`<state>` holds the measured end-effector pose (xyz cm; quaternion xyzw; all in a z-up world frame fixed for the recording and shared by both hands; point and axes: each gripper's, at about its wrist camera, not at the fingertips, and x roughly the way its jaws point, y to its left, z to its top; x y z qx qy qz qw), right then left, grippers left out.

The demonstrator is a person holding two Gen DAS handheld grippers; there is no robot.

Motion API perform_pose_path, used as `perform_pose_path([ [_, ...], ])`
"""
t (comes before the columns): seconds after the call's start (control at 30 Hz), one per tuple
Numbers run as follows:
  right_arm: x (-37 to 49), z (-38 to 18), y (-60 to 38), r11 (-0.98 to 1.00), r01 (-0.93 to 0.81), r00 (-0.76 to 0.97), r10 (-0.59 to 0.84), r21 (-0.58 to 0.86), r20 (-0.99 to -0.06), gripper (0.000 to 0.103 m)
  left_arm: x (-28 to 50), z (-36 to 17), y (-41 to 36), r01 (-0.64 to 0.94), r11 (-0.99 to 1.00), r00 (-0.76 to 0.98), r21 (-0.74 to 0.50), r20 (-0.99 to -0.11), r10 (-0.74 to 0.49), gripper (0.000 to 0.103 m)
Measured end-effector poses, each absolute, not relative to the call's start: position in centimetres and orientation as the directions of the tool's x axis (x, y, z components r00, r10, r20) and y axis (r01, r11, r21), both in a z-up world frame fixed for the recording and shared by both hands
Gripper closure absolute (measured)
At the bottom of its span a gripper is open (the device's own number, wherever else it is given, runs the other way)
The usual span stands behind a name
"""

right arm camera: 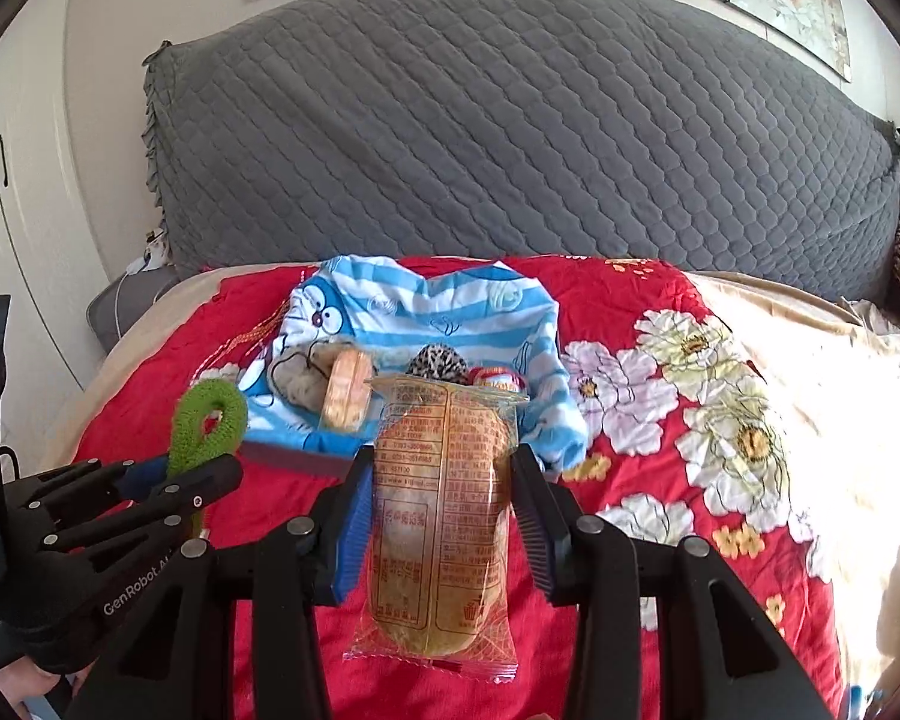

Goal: Organize objects
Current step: 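Carry the hair tie and bread snack over the striped shirt in the tray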

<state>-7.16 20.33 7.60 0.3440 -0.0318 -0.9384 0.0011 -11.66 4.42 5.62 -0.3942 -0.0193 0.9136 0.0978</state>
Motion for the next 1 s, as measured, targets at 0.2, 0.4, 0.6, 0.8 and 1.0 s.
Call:
perform_pose_path([
  [0.2,-10.5,7.3,20.6,-0.998,-0.017,-0.758,-0.022,0.054,-0.652,0.059,-14.7,5.1,5.0,-0.17,-0.981,-0.673,-0.093,-0.716,0.185,0.079],
  [0.4,-13.4,7.1,20.6,-0.998,-0.012,-0.764,-0.028,0.058,-0.645,0.059,-16.8,4.4,5.5,-0.17,-0.982,-0.669,-0.086,-0.722,0.179,0.079],
  [0.6,-15.9,6.1,20.4,-0.999,-0.006,-0.76,-0.031,0.054,-0.649,0.059,-19.4,3.2,5.5,-0.156,-0.985,-0.664,-0.078,-0.729,0.163,0.079],
  [0.8,-18.0,4.9,20.5,-0.999,-0.006,-0.753,-0.025,0.045,-0.658,0.059,-22.2,2.7,5.5,-0.147,-0.987,-0.673,-0.068,-0.724,0.151,0.079],
  [1.0,-20.2,4.1,20.5,-0.999,-0.004,-0.75,-0.024,0.041,-0.661,0.059,-25.0,2.3,5.7,-0.135,-0.99,-0.68,-0.049,-0.722,0.128,0.079],
])
